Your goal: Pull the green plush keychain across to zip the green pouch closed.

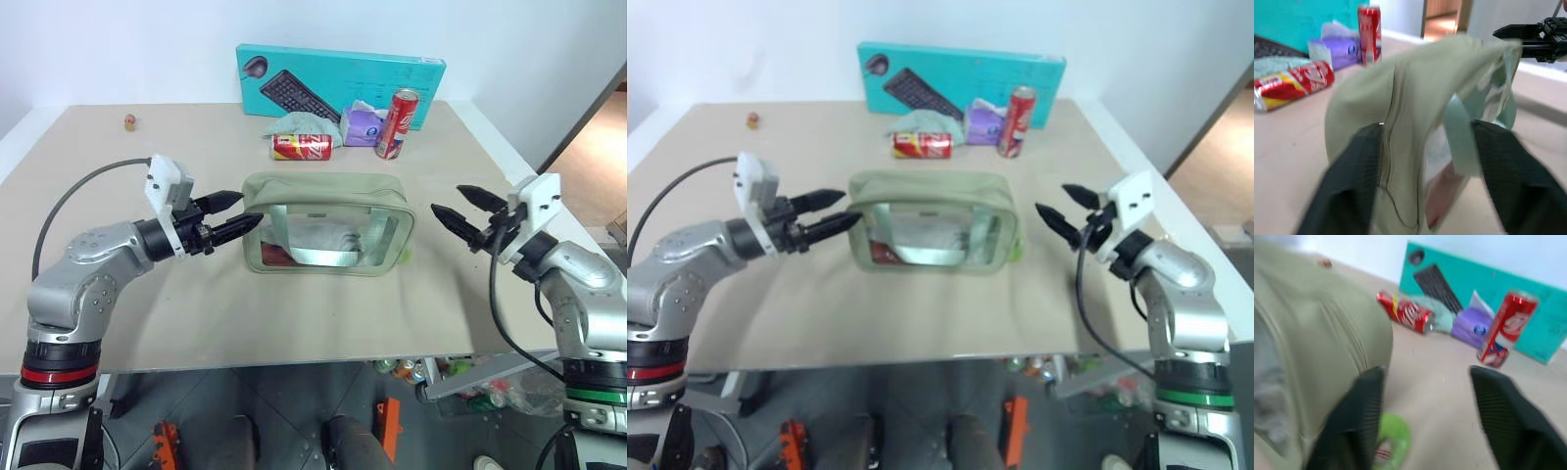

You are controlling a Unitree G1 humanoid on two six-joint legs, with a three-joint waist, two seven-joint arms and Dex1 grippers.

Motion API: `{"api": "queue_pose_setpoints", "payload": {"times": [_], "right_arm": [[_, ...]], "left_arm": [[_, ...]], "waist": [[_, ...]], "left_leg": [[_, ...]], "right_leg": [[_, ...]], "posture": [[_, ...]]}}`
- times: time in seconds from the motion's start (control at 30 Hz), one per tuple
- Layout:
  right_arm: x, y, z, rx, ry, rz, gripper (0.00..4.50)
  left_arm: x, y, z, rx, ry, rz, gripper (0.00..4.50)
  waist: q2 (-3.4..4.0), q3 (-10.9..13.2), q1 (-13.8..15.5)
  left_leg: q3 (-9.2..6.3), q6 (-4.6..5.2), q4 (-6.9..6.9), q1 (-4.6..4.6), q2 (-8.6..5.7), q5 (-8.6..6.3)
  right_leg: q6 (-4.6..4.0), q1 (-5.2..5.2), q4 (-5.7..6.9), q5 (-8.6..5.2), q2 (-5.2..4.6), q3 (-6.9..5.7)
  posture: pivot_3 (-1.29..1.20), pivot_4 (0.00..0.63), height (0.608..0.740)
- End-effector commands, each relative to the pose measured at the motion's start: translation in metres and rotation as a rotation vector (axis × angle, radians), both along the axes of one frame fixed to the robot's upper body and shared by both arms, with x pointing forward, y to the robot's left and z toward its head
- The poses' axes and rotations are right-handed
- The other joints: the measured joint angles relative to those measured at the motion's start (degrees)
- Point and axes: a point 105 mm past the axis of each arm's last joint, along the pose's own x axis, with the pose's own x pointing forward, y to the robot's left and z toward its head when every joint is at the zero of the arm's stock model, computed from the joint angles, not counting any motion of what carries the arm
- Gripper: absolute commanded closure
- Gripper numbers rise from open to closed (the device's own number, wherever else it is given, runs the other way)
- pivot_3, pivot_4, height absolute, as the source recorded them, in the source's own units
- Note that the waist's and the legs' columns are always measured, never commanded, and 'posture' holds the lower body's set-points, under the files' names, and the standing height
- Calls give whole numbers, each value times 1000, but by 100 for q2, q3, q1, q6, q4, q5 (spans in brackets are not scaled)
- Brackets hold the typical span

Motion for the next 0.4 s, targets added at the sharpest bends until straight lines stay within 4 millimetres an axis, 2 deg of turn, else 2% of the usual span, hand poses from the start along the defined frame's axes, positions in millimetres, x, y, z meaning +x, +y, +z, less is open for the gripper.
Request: {"api": "queue_pose_setpoints", "payload": {"times": [0.03, 0.1, 0.13, 0.27, 0.3, 0.4], "right_arm": [[-13, -9, 26, 0, -50, -13, 112], [-19, -14, 27, -3, -36, -15, 50], [-23, -16, 25, -10, -23, -14, 50], [-38, -8, 9, -32, 44, 26, 50], [-43, -4, 1, -41, 65, 39, 50], [-51, 5, -13, -26, 101, 55, 50]], "left_arm": [[-4, 18, 34, -67, -76, 32, 0], [-3, 31, 35, -62, -73, 67, 0], [-2, 40, 29, -17, -79, 108, 0], [2, 68, -2, 130, -62, 275, 0], [3, 75, -17, 173, -39, 330, 0], [-1, 79, -41, 223, -23, 371, 0]], "waist": [[0, 0, -1], [0, 0, -1], [0, 0, -1], [1, -2, -15], [1, -2, -15], [1, -2, -16]], "left_leg": [[0, 0, 0, 0, 0, 0], [1, 0, 1, -1, 0, 0], [1, 0, 1, 0, -1, 0], [5, 0, -6, 11, 1, -13], [4, 0, -7, 6, 2, -13], [7, -3, -7, 5, 4, -16]], "right_leg": [[0, -1, 0, 0, 0, 0], [0, -1, 0, 1, -1, 1], [0, -2, 0, 0, -1, 1], [-6, 5, 2, -18, -1, 5], [-7, -1, 1, -18, 0, 3], [-7, -2, 1, -22, -2, 5]], "posture": [[0, 150, 740], [0, 150, 740], [0, 150, 740], [0, 150, 740], [0, 150, 740], [0, 150, 740]]}}
